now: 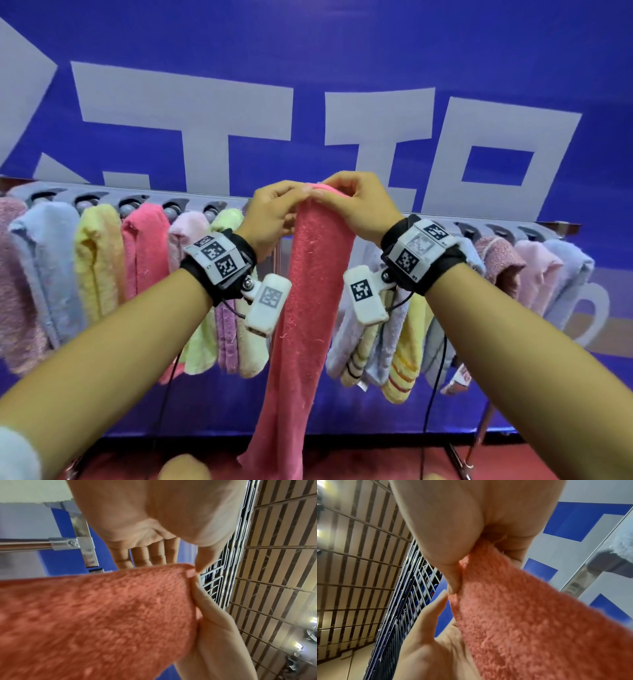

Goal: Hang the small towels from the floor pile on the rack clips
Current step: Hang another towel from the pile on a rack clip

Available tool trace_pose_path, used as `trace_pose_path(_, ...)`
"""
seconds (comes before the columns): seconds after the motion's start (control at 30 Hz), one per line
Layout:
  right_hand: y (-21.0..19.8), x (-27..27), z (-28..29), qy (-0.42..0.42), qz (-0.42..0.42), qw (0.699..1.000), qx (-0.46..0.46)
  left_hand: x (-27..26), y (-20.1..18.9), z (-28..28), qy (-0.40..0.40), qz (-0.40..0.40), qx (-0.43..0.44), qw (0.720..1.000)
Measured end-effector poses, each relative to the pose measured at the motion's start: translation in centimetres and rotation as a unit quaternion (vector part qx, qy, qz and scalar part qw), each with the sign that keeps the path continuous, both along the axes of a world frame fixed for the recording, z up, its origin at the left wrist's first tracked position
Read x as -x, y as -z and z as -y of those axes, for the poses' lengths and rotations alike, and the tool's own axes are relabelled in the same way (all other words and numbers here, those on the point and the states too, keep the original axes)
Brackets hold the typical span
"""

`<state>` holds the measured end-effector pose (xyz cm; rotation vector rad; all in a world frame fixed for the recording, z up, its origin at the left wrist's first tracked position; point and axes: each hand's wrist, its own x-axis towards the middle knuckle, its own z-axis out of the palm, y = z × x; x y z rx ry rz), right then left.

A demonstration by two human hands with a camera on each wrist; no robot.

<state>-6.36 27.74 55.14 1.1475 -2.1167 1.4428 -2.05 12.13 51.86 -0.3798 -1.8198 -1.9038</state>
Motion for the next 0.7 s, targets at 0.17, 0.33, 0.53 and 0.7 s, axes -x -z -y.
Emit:
trace_pose_path(0.17, -1.1, -0.3, -1.0, 0.037, -0.006, 0.998, 0.047, 0.2, 3.8, -1.6, 0.088, 0.064, 0.053, 0.993)
trace_pose_path(0.33, -3.6, 0.2, -3.5, 0.097, -0.024, 0.989, 0.113, -0.6, 8.2, -2.2, 0.13, 0.164, 0.144, 0.967)
trace_pose_path(0.53, -4.5, 3.0, -10.6, 0.263, 0.0, 0.945, 0.196, -1.3, 8.8, 0.3, 0.11, 0.2, 0.16, 0.96)
trace_pose_path(0.7, -0.5, 3.0, -15.7, 0.374, 0.044, 0.925, 0.04, -1.6, 4.4, 2.0, 0.102, 0.157, 0.088, 0.978)
